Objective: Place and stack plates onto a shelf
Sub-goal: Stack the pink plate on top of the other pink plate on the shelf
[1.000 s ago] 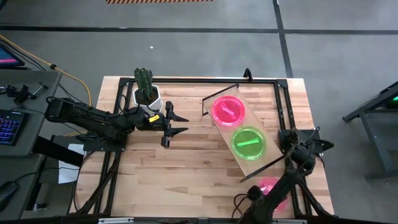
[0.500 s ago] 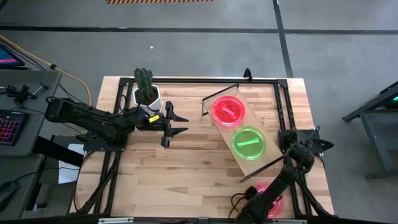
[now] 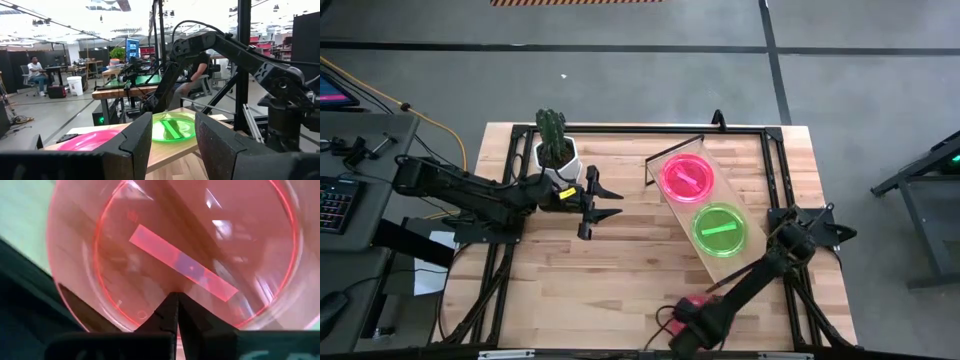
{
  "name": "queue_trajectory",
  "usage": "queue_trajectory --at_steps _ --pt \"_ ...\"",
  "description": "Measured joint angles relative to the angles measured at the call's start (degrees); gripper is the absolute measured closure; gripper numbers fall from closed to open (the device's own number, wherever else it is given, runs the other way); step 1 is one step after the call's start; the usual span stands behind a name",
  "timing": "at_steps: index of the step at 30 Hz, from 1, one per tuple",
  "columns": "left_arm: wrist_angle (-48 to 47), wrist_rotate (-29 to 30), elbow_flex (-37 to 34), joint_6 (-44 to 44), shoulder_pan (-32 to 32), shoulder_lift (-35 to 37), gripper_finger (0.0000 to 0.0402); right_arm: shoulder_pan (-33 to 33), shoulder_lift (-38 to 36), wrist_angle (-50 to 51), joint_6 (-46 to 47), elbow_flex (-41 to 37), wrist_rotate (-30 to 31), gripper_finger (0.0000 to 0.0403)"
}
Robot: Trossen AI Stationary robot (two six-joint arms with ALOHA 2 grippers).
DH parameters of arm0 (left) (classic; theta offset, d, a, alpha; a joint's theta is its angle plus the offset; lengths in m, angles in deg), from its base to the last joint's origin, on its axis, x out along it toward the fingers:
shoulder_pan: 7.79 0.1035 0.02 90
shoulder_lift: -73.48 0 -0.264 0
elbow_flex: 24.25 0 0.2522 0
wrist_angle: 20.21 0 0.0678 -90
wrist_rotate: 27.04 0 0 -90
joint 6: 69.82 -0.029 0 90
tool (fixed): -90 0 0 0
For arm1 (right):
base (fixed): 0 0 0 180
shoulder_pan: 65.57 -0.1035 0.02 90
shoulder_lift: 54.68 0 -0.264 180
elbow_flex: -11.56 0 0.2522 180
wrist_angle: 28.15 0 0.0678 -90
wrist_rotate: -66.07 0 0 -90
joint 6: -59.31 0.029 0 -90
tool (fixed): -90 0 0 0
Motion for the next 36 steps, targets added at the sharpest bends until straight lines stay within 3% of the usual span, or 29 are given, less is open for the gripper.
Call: queue_trajectory --at_steps 5,15,22,30,36 --pt "0.0 0.01 0.0 -0.06 -0.15 0.0 0.0261 2.54 0.04 -6.36 -8.53 -0.02 5.49 0.0403" --pt "0.12 0.05 0.0 -1.86 -0.15 0.07 0.0261 10.18 0.4 -12.63 -27.29 -0.27 24.22 0.0403" --pt "-3.45 0.07 -0.02 -2.09 -0.15 5.84 0.0261 16.51 0.68 -16.13 -37.84 -0.46 32.25 0.0403" --pt "-21.12 0.07 -0.02 1.32 -0.15 18.97 0.0261 23.72 0.63 -25.32 -49.71 -0.42 31.93 0.0403" --pt "-29.75 0.05 -0.02 3.55 -0.22 23.83 0.0261 24.79 0.11 -20.39 -50.87 -0.32 25.49 0.0403"
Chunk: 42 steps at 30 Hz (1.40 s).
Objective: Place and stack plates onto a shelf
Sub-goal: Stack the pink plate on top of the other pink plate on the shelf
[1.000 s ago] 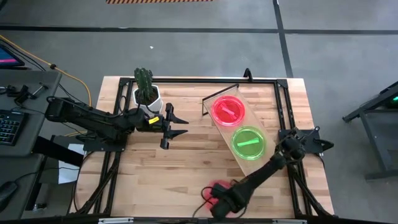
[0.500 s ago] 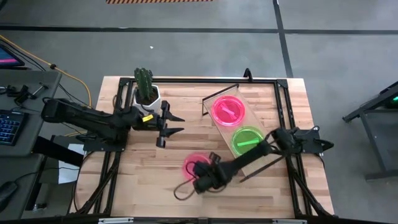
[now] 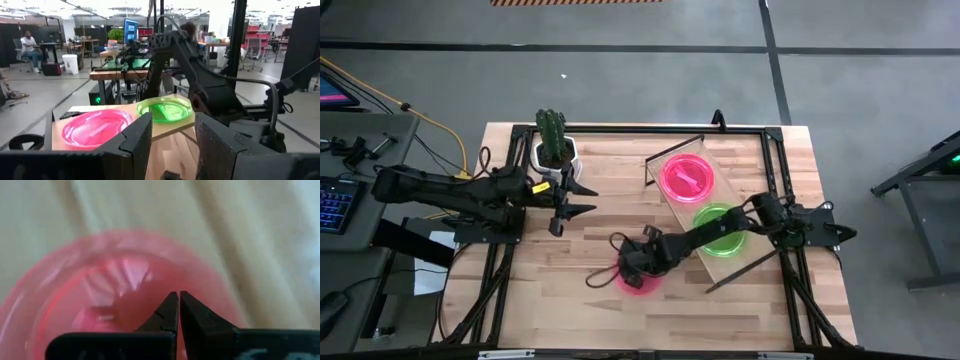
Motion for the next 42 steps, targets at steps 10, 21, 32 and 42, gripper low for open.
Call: queue_trajectory --at_steps 10,21,32,42 --pt "-0.72 0.0 0.0 2.19 0.0 0.26 0.0261 -6.15 0.04 2.51 1.05 0.07 -5.5 0.0403" --pt "-0.21 -0.02 0.0 3.57 -1.56 0.26 0.0261 0.18 7.05 -17.86 -6.23 0.54 -6.23 0.0403" --pt "0.07 0.0 0.0 1.99 -3.02 0.26 0.0261 8.56 9.4 -35.31 -15.01 0.08 -4.91 0.0403" --pt "-0.13 0.01 0.0 1.96 -3.41 0.28 0.0261 7.81 0.0 -27.76 -21.21 0.0 -1.54 0.0403"
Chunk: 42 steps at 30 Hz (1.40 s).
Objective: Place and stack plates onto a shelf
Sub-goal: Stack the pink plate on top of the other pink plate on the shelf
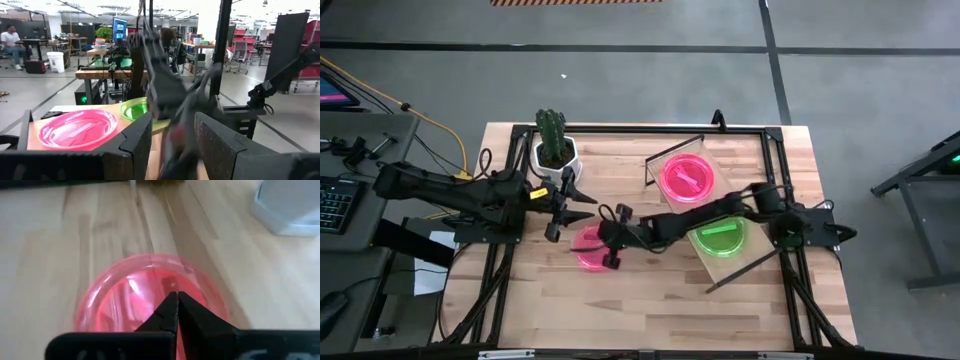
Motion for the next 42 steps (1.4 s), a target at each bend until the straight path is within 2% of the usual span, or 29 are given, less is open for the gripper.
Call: queue_trajectory --at_steps 4,7,10,14,17,21,23,25,28,32,35,38,40,42 --pt "-0.19 -0.01 0.0 0.0 -0.97 0.01 0.0261 -3.28 -6.18 11.6 -2.2 -0.01 7.07 0.0403" --pt "-0.35 -0.01 0.0 0.0 -2.05 0.03 0.0261 -6.74 -11.1 22.55 0.11 0.01 17.03 0.0403" --pt "-0.55 -0.02 0.0 -0.02 -2.77 0.03 0.0261 -11.09 -15.39 35.33 7.47 0.03 27.28 0.0403" --pt "-0.9 0.0 0.0 0.0 -3.37 0.03 0.0261 -18.34 -20.64 52.33 23.56 0.03 41.62 0.0403" --pt "-2.82 0.74 0.0 0.43 -3.47 0.03 0.0261 -24.92 -23.06 67.02 41.3 0.03 50.16 0.0403" --pt "-5.14 7.6 0.0 1.99 -3.46 -0.01 0.0261 -33.15 -24.31 84.76 66.46 0.01 58.36 0.0403" --pt "-6.0 11.4 0.0 2.45 -3.43 -0.01 0.0261 -36.01 -25.62 82.58 67.01 -1.81 61.39 0.0403" --pt "-6.46 13.41 0.0 3.36 -3.43 -0.01 0.0261 -37.79 -27.36 81.14 65.99 -3.69 61.63 0.0403" --pt "-6.71 13.81 0.0 4.51 -3.46 -0.01 0.0261 -38.49 -30.68 83.4 72.99 -8.9 60.49 0.0403" --pt "-6.75 13.28 0.0 5.05 -3.69 -0.01 0.0261 -36.34 -37.19 82.68 78.83 -17.33 59.52 0.0403" --pt "-6.34 13.23 0.0 5.0 -3.83 -0.01 0.0261 -32.77 -42.92 77.35 76.42 -22.36 56.39 0.0403" --pt "-5.9 13.24 0.0 3.75 -3.82 -0.01 0.0261 -28.71 -49.15 64.49 61.79 -26.28 52.27 0.0403" --pt "-5.47 13.23 0.0 3.03 -3.8 -0.01 0.0261 -25.38 -52.98 50.9 45.51 -28.84 46.64 0.0403" --pt "-5.09 13.23 0.0 2.54 -3.8 -0.01 0.0261 -21.51 -56.45 34.79 26.72 -31.91 38.0 0.0403"
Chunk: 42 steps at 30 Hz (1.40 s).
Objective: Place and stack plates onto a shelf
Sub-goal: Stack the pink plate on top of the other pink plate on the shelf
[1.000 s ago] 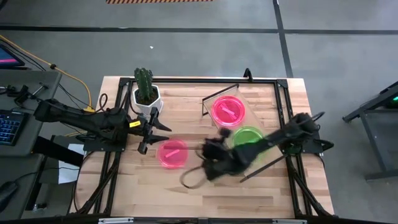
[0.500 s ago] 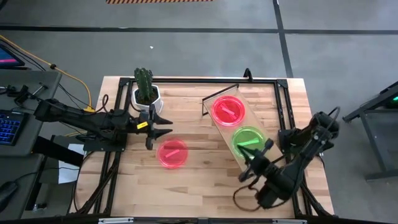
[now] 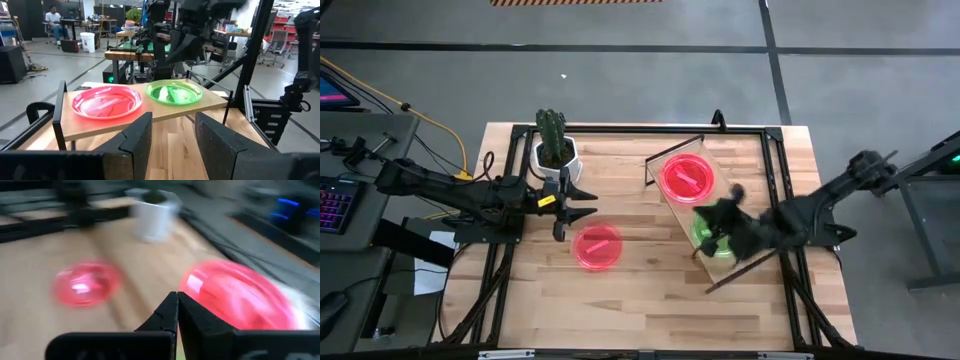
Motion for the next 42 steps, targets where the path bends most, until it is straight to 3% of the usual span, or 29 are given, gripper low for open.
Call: queue_trajectory --at_steps 3,5,7,15,21,25,31,37,42 --pt "0.04 0.0 0.0 -0.02 -0.02 0.0 0.0261 5.8 -4.15 -21.07 -23.45 -5.49 -16.03 0.0403" --pt "-0.3 -0.06 0.0 -0.02 -0.02 0.0 0.0261 9.05 -6.66 -29.93 -31.63 -9.42 -25.19 0.0403" --pt "-1.84 -0.55 0.0 0.38 -0.3 0.0 0.0261 11.5 -9.68 -35.29 -34.61 -13.44 -29.84 0.0403" --pt "-7.17 0.28 0.0 1.08 -1.79 -0.04 0.0261 13.63 -27.28 -48.11 -33.71 -30.43 -27.75 0.0403" --pt "-11.32 9.1 0.02 6.7 -1.71 -4.05 0.0261 13.61 -34.72 -55.97 -35.74 -37.19 -28.06 0.0403" --pt "-13.57 11.63 0.02 12.39 -1.7 -9.28 0.0261 13.59 -35.19 -56.27 -36.06 -37.57 -28.08 0.0403" --pt "-15.9 9.71 0.02 25.75 -1.7 -17.71 0.0261 13.0 -32.41 -56.37 -33.52 -37.57 -28.68 0.0403" --pt "-15.77 5.42 0.0 26.82 -1.75 -22.04 0.0261 10.93 -27.95 -58.78 -34.4 -37.57 -28.92 0.0403" --pt "-20.5 5.53 0.0 26.42 -1.63 -23.35 0.0261 9.89 -24.84 -59.38 -33.99 -37.57 -28.9 0.0403"
